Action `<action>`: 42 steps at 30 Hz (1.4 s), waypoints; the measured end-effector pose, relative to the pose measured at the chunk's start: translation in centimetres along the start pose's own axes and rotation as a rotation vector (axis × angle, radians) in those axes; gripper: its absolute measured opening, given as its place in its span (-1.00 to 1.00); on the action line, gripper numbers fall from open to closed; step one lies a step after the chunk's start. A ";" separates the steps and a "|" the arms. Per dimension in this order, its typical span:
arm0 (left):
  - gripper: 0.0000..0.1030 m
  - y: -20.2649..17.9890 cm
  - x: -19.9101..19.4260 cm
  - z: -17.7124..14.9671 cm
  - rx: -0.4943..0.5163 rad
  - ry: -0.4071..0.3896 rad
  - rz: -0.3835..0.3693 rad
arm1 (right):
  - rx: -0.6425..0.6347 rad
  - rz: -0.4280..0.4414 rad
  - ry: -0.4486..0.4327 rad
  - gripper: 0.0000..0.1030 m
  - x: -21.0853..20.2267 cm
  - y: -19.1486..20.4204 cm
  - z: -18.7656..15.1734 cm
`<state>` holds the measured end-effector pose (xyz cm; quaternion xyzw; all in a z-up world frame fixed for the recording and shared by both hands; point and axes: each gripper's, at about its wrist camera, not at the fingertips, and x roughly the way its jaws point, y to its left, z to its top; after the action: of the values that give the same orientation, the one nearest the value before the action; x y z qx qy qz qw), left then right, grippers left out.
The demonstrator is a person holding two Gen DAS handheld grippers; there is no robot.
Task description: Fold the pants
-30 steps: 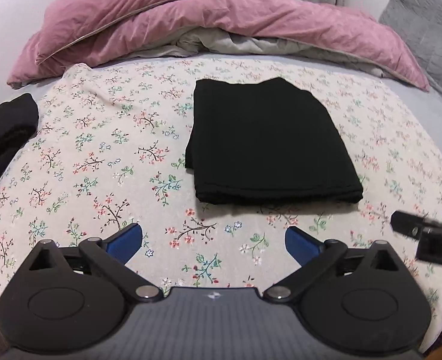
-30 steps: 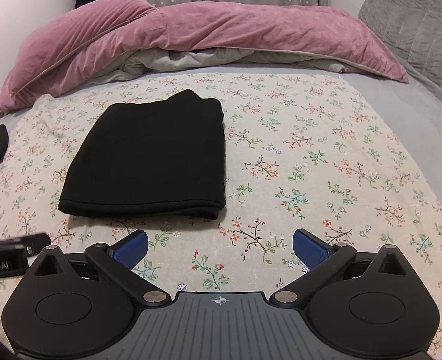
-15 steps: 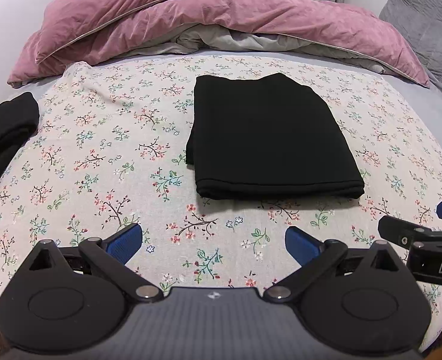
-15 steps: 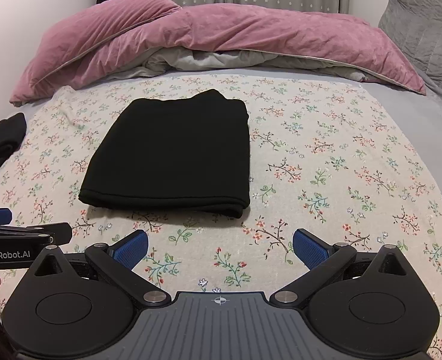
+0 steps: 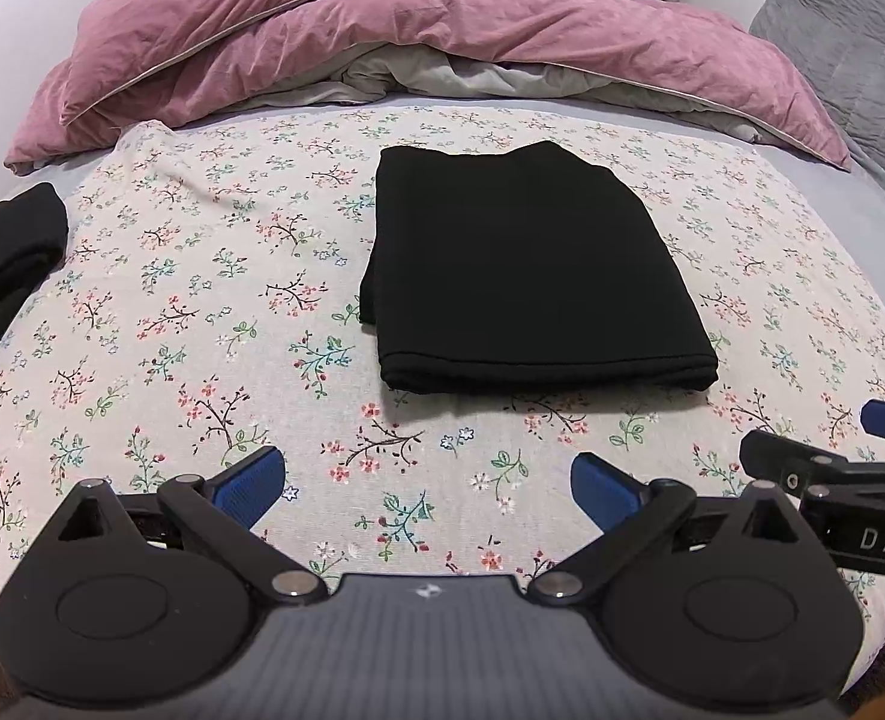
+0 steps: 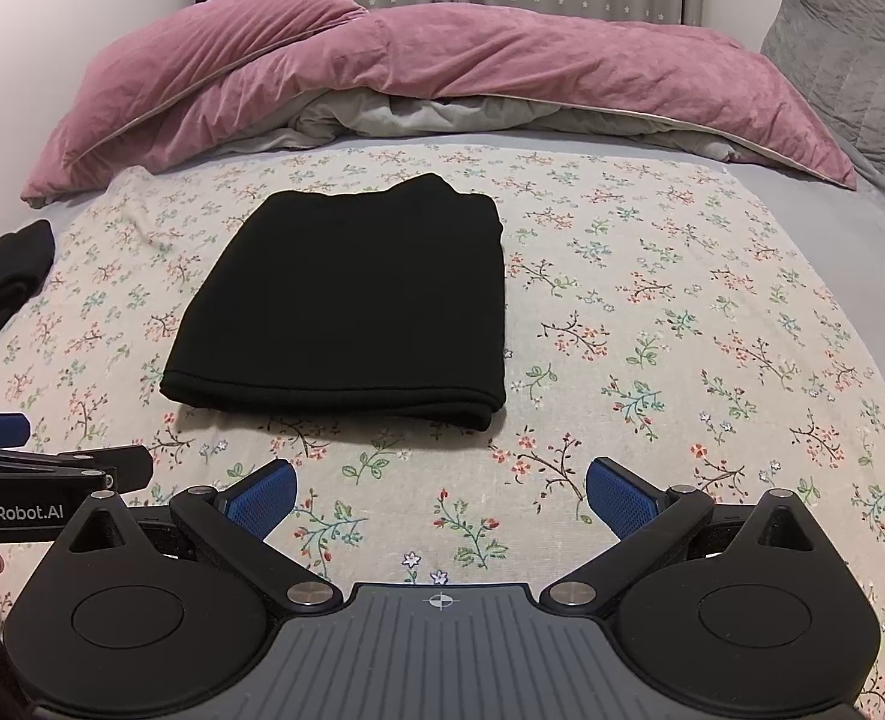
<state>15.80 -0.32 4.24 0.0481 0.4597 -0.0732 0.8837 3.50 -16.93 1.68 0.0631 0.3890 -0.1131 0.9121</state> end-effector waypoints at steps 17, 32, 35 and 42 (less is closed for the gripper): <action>1.00 -0.3 0.1 -0.1 0.004 0.011 -0.010 | 0.005 -0.002 0.002 1.00 0.0 -0.2 0.0; 1.00 -0.3 0.1 -0.2 0.003 0.011 -0.010 | 0.004 -0.004 -0.001 1.00 0.0 -0.4 -0.1; 1.00 -0.3 0.1 -0.2 0.003 0.010 -0.011 | 0.006 -0.004 -0.002 1.00 0.0 -0.4 -0.2; 1.00 -0.5 0.1 -0.2 0.000 0.013 -0.009 | 0.006 -0.005 -0.001 1.00 -0.1 -0.4 -0.1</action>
<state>15.58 -0.78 3.99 0.0464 0.4657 -0.0769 0.8804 3.26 -17.30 1.66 0.0650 0.3883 -0.1166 0.9118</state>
